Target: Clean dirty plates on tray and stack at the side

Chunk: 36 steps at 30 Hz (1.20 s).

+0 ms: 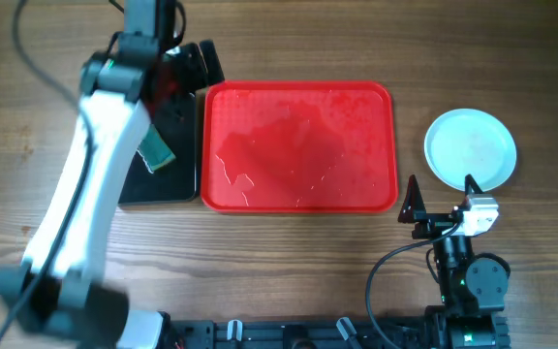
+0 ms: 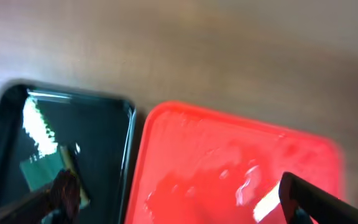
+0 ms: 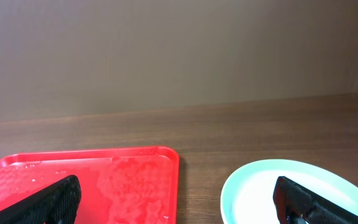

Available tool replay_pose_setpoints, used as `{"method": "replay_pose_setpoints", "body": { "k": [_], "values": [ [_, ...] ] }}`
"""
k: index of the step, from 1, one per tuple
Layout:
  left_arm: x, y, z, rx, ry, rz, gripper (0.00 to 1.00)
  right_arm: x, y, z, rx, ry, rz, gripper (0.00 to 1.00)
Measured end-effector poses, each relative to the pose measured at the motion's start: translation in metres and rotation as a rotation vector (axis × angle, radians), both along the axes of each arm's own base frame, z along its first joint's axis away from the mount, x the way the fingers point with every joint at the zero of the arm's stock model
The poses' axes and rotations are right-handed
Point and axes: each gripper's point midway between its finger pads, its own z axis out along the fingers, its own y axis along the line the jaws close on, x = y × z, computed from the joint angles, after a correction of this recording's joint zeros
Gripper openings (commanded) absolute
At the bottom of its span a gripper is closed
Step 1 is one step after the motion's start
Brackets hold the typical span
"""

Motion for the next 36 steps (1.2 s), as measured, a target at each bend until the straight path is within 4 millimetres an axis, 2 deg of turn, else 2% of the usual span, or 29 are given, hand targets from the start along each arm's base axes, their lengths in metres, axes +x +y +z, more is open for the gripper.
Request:
{"method": "replay_pose_setpoints", "body": {
  "k": [4,6,7,9,13,16,21,22,25,32,36],
  "values": [
    [-0.031,0.012,0.059,-0.018,-0.22,0.013,1.0,0.0,0.0,0.0,0.0,0.0,0.0,1.0],
    [-0.052,0.021,0.071,-0.021,-0.29,0.023,1.0,0.0,0.0,0.0,0.0,0.0,0.0,0.99],
    [-0.069,0.029,0.073,-0.019,-0.33,0.036,1.0,0.0,0.0,0.0,0.0,0.0,0.0,0.99],
    [-0.083,0.039,0.07,-0.021,-0.38,0.055,1.0,0.0,0.0,0.0,0.0,-0.002,0.0,1.0],
    [-0.118,0.059,0.034,-0.015,-0.409,0.098,1.0,0.0,0.0,0.0,-0.003,-0.002,0.0,1.0],
    [-0.142,0.071,0.014,-0.018,-0.48,0.13,1.0,0.0,0.0,0.0,-0.004,-0.002,0.0,1.0],
    [-0.167,0.082,0.002,-0.022,-0.623,0.166,1.0,0.0,0.0,0.001,-0.008,-0.003,0.0,1.0],
    [-0.172,0.082,-0.006,-0.024,-0.649,0.168,1.0,0.0,0.0,0.001,-0.008,-0.003,0.0,1.0],
    [-0.174,0.082,-0.015,-0.034,-0.746,0.167,1.0,0.0,0.0,0.001,-0.011,-0.003,0.0,1.0],
    [-0.18,0.08,-0.062,-0.044,-0.777,0.154,1.0,0.0,0.0,0.001,-0.011,-0.003,0.0,1.0],
    [-0.182,0.079,-0.068,-0.046,-0.788,0.15,1.0,0.0,0.0,0.001,-0.011,-0.003,0.0,1.0]
  ]
}}
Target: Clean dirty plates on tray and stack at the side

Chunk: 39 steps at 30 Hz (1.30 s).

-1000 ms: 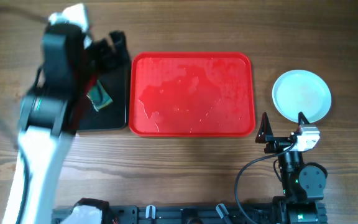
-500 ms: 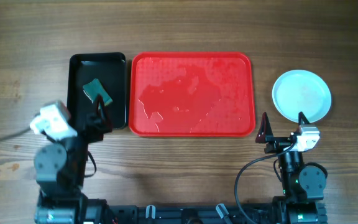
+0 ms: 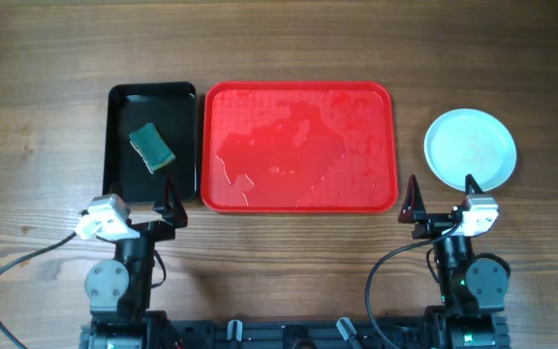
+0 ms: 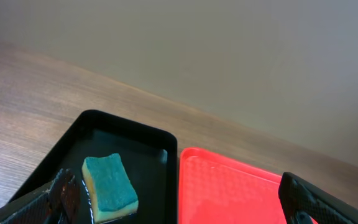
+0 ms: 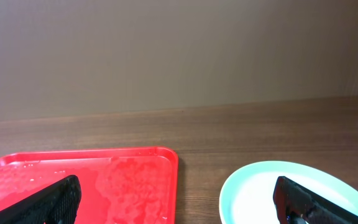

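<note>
The red tray [image 3: 298,145] lies wet in the middle of the table with no plate on it. One pale plate [image 3: 470,148] rests on the wood to its right, also seen in the right wrist view as a plate [image 5: 272,193]. A teal sponge [image 3: 152,147] lies in the black tray [image 3: 124,97] on the left; the left wrist view shows the sponge [image 4: 109,188] too. My left gripper [image 3: 134,215] sits open near the table's front, below the black tray. My right gripper [image 3: 441,204] sits open in front of the plate, holding nothing.
Bare wooden tabletop surrounds both trays. Cables run from each arm base along the front edge. A plain wall stands behind the table's far edge in both wrist views.
My left arm has gone from reaching over the black tray to its low place at the front left. The sponge now lies uncovered in the black tray. The right arm has not moved.
</note>
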Available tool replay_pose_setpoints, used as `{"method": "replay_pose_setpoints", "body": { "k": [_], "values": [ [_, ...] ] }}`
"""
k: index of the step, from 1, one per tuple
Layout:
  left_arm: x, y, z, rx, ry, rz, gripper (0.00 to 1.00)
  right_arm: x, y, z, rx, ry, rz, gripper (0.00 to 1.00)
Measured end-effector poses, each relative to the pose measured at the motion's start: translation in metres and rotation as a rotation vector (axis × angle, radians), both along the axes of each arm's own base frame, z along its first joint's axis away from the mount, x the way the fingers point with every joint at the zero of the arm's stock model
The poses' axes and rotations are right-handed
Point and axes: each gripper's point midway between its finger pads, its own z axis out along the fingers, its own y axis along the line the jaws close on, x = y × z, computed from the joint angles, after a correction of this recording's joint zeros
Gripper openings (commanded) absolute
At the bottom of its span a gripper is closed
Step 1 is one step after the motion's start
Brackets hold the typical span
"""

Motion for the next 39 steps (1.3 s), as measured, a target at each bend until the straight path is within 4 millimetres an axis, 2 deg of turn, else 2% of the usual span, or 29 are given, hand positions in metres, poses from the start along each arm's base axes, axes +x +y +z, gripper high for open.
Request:
{"method": "replay_pose_setpoints", "body": {
  "k": [3,10,39],
  "values": [
    [-0.001,0.0,-0.004,0.0,-0.006,0.0,1.0,0.0,0.0,0.0,0.0,0.0,0.0,1.0],
    [-0.001,-0.001,-0.03,0.0,0.027,-0.008,1.0,0.0,0.0,0.0,0.0,0.0,0.0,1.0],
    [-0.001,-0.003,-0.029,-0.001,0.023,-0.016,1.0,0.0,0.0,0.0,0.0,0.0,0.0,1.0]
  ]
}}
